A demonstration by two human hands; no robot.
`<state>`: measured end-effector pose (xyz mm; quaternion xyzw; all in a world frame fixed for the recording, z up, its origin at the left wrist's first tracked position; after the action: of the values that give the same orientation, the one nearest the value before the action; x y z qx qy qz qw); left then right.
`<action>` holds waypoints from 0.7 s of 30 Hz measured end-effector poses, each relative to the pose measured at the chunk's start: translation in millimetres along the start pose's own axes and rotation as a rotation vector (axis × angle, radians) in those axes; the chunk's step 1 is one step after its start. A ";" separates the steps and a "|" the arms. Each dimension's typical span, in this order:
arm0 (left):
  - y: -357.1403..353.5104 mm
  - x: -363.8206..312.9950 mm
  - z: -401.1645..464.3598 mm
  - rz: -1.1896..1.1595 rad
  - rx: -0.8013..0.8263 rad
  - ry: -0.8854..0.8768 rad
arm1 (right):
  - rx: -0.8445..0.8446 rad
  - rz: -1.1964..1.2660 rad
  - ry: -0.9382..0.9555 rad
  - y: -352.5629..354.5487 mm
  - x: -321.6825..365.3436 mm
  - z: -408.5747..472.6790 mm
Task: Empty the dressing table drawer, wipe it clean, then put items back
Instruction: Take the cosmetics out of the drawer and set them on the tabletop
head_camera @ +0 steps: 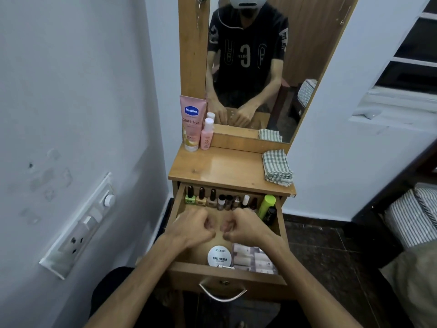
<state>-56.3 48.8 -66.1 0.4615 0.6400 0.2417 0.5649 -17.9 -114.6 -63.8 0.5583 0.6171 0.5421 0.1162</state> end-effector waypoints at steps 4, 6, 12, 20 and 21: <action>-33.7 3.5 -4.4 -0.020 0.345 0.142 | 0.151 -0.118 -0.029 -23.9 3.9 -11.8; -40.6 4.3 -5.5 -0.024 0.364 0.164 | 0.184 -0.176 -0.033 -31.2 5.6 -14.6; -42.7 9.0 -6.3 -0.163 0.350 0.172 | 0.113 -0.103 -0.040 -35.4 -0.1 -14.9; -30.2 15.3 -6.2 -0.544 0.277 0.069 | 0.095 0.162 -0.009 -24.7 -10.1 -6.2; -26.4 16.9 -4.4 -0.551 0.243 0.045 | 0.089 0.207 0.006 -20.5 -10.1 -5.2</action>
<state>-67.7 52.2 -95.4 0.3291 0.7777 0.0110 0.5354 -29.8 -121.3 -82.8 0.6221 0.5799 0.5250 0.0326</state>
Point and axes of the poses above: each hand's wrist, its own z-axis towards the middle knuckle, its own y-axis out of the back of the hand, x = y × z, the point moved 3 cm from there along z, towards the middle knuckle, and after that the axes turned 10 degrees about x, right-handed, at the moved point
